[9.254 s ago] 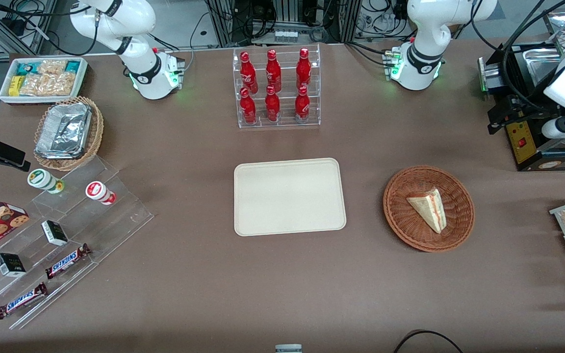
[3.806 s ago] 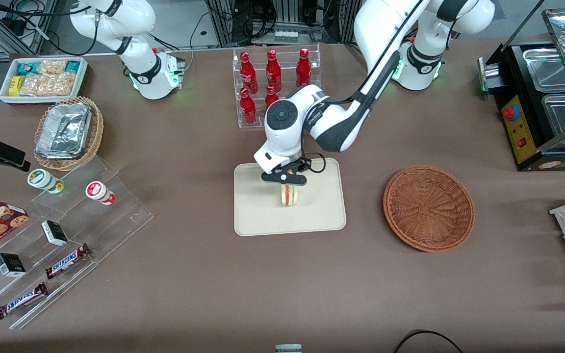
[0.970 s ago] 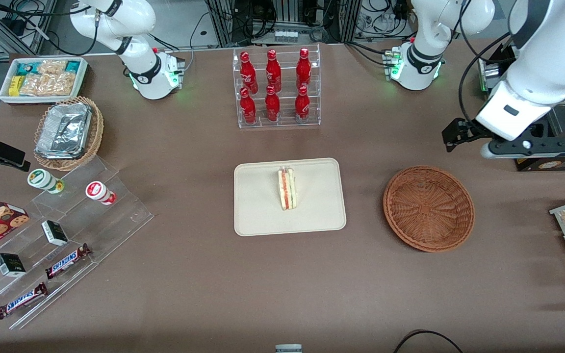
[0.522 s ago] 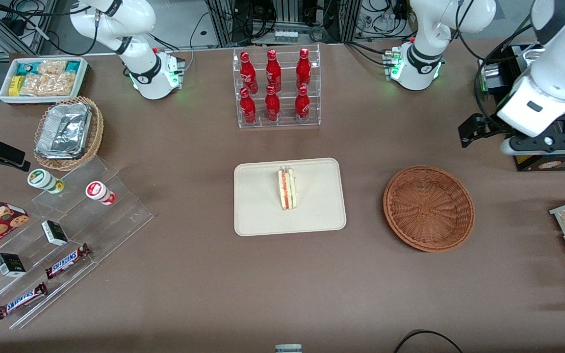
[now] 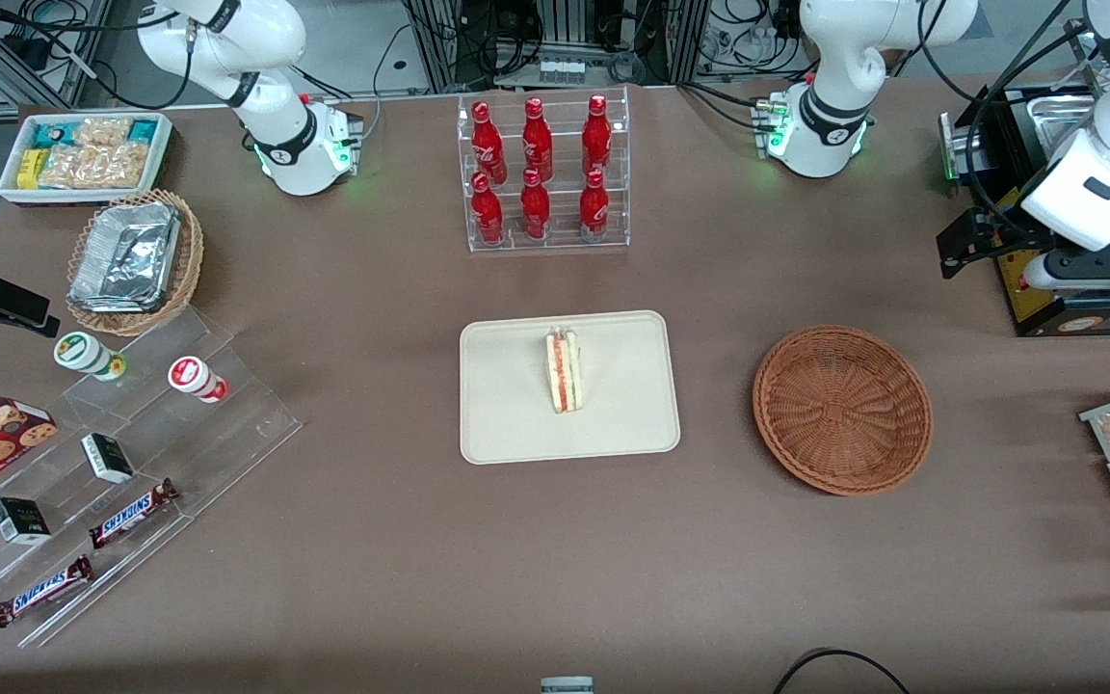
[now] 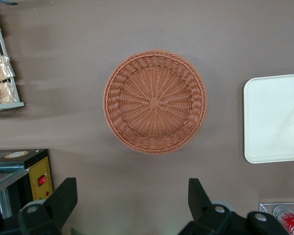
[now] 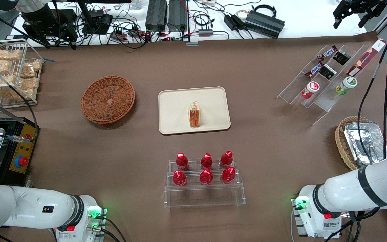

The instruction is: Place sandwich from basket to tray

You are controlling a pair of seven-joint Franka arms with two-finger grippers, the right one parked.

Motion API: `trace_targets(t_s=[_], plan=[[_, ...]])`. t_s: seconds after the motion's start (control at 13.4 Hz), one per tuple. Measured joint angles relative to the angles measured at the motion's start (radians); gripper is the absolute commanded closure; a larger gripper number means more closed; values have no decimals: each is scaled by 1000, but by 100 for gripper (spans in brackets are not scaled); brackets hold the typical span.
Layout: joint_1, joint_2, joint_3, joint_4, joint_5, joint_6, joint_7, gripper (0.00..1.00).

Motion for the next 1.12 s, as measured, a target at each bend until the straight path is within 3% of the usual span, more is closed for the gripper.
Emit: trace_targets(t_s=[0.52,1.12], plan=[[140,-2,-84,1,-9,0,17,0],[129,85,-94,78,-14,2,17,0]])
